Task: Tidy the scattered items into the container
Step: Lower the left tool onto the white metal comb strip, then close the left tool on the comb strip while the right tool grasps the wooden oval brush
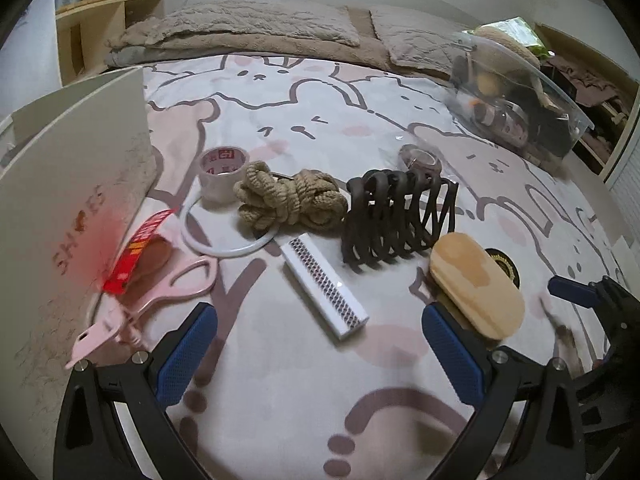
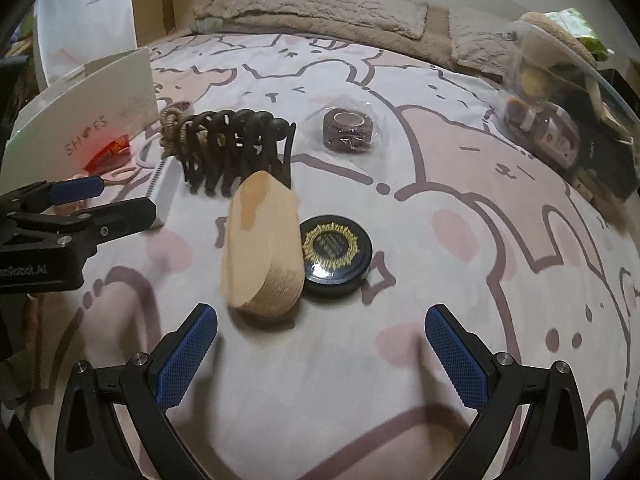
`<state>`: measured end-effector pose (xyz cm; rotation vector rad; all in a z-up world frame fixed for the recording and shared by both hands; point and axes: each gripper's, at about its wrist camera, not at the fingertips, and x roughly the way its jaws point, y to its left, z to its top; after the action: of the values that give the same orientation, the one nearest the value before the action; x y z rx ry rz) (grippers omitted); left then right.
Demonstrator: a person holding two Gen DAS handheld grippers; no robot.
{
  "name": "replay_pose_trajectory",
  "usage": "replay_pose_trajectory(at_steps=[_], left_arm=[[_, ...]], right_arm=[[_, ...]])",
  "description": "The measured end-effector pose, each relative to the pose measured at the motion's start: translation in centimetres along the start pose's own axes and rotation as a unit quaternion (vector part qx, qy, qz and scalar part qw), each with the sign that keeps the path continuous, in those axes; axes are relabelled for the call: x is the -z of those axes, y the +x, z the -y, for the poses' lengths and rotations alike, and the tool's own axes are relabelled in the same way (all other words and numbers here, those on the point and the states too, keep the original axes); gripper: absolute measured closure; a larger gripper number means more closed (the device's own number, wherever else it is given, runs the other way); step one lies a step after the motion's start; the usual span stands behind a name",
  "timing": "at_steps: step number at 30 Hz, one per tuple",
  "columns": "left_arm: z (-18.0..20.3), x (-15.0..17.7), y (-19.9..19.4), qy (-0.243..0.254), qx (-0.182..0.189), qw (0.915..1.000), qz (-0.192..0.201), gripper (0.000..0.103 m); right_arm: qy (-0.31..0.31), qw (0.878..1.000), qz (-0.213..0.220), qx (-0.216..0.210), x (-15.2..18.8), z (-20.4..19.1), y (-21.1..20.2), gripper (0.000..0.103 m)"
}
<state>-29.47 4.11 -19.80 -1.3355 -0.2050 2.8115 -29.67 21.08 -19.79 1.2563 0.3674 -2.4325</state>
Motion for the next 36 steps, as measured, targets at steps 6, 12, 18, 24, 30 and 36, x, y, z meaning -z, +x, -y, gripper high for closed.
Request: replay_pose_trajectory(at_steps=[6, 12, 18, 24, 30, 36], left_arm=[[-0.1, -0.2, 0.9, -0.014, -0.011, 0.9998, 0.012, 0.025], [-0.1, 0.2, 1.7, -0.018, -0.006, 0.9998, 0.005, 0.052], [0.8, 0.3, 1.4, 0.006, 0.013, 0.9999, 0.003, 0.075], [1.6, 1.1, 0.7, 0.046, 0.023, 0.9985, -0.015, 0.081], [1.4, 2.3, -0.5, 0.062, 0.040, 0.9969, -0.028, 0.084], [1.0, 3.7, -1.7, 0.070, 0.050, 0.9955, -0.040, 0.084]], right_arm=[[0.019, 1.000, 0.000, -0.011, -0.3, 0.2, 1.2, 0.000], [0.026, 1.000, 0.006, 0.000, 0.2, 0.1, 1.7, 0.000], [0.012, 0.999, 0.047, -0.003, 0.3, -0.8, 0.2, 0.014], [-0.028, 0.998, 0.059, 0.005, 0.4, -2.5, 0.0, 0.038], [-0.054, 0.996, 0.064, 0.014, 0.5, -3.6, 0.0, 0.064], [-0.054, 0.996, 0.073, 0.009, 0.6, -3.6, -0.6, 0.065]])
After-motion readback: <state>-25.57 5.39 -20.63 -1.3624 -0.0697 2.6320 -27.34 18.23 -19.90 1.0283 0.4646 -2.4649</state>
